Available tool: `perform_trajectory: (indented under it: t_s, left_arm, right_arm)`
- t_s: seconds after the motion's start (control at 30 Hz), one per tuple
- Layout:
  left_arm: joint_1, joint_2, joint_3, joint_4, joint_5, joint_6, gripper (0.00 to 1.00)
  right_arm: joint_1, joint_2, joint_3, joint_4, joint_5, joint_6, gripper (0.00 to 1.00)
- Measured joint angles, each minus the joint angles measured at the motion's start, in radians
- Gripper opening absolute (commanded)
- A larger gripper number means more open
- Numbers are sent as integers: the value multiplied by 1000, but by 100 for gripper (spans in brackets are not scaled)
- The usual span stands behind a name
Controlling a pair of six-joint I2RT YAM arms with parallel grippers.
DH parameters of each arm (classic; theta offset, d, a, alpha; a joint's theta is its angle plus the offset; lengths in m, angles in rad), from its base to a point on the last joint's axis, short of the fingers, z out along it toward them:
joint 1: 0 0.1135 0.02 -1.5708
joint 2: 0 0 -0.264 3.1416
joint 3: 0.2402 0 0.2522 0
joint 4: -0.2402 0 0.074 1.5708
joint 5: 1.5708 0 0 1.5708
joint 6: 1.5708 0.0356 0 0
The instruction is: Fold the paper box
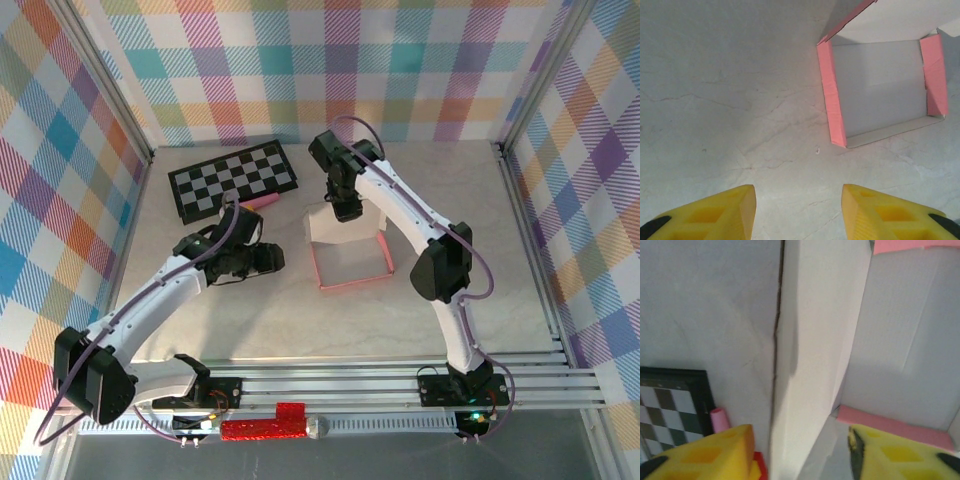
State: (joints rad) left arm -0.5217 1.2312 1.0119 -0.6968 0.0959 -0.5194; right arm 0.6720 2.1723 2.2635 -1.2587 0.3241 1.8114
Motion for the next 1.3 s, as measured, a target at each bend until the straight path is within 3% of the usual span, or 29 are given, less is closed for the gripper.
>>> perform_trajectory:
  t_s: [0.17, 0.27, 0.43, 0.6, 0.83, 1.3]
  left_arm:
    - [0, 92, 31, 23, -2, 47, 50]
    - [0, 156, 97, 24, -3, 91, 50]
    - [0, 249, 226, 27, -4, 173, 53]
    - [0, 323, 318, 22, -13, 229, 54]
    - [0, 396, 375, 14, -30, 271, 54]
    - [0, 481, 433, -11, -38, 289, 52]
  right_arm:
    - [-13, -121, -123, 107, 57, -315, 68]
    - [-49, -283, -257, 248, 39, -657, 70]
    - [-269, -566, -512, 407, -240, -1218, 69]
    - [-467, -656, -695, 431, -407, -1527, 71]
    - [-491, -609, -797, 435, -515, -1730, 67]
    - [-489, -479, -811, 476, -550, -1862, 63]
